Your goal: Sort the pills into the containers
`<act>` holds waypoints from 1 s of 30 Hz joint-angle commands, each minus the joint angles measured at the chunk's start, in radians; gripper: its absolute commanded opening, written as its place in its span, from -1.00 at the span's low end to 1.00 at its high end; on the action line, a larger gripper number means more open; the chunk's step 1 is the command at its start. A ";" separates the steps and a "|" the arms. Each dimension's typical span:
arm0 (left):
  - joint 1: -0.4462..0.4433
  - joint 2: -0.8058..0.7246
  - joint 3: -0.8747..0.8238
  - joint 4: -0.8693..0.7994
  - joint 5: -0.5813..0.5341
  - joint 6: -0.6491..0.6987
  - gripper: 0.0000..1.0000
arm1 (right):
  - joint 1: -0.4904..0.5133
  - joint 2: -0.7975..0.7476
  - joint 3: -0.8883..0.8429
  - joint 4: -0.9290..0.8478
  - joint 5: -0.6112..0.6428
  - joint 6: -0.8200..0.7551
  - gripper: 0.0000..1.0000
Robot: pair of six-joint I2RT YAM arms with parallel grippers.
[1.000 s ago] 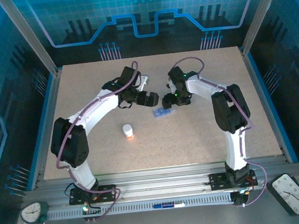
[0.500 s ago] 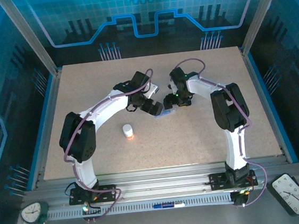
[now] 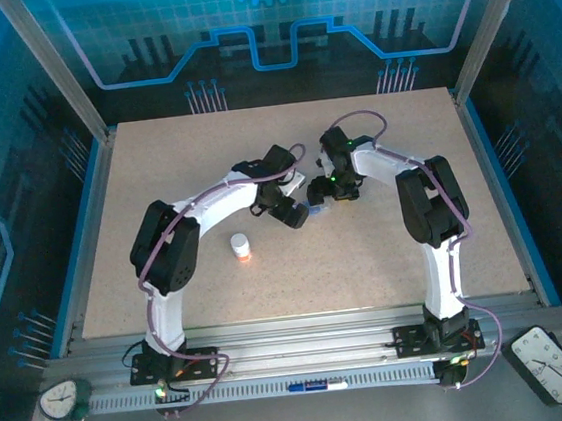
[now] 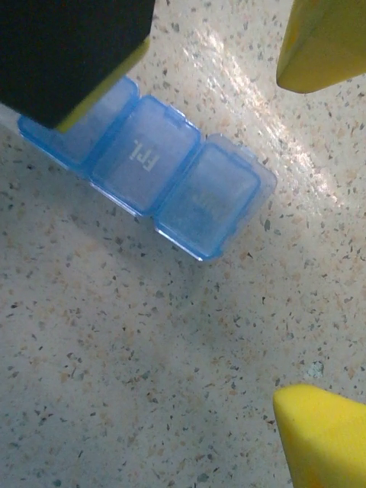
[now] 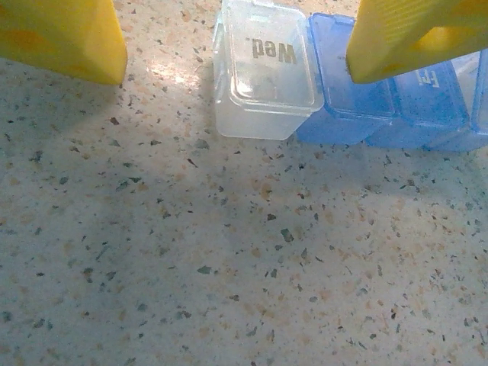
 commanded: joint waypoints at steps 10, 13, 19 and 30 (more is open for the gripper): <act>-0.001 0.071 0.068 0.008 -0.081 0.041 0.98 | -0.002 0.038 -0.017 -0.031 -0.010 0.011 0.53; 0.005 0.080 0.085 0.005 -0.089 0.043 0.98 | -0.002 0.041 -0.019 -0.030 -0.009 0.011 0.53; 0.028 0.088 0.108 0.007 -0.103 0.039 0.98 | 0.000 0.041 -0.024 -0.036 -0.007 0.003 0.51; 0.070 0.151 0.192 -0.012 -0.140 -0.013 0.98 | 0.001 0.034 -0.037 -0.043 -0.007 0.009 0.50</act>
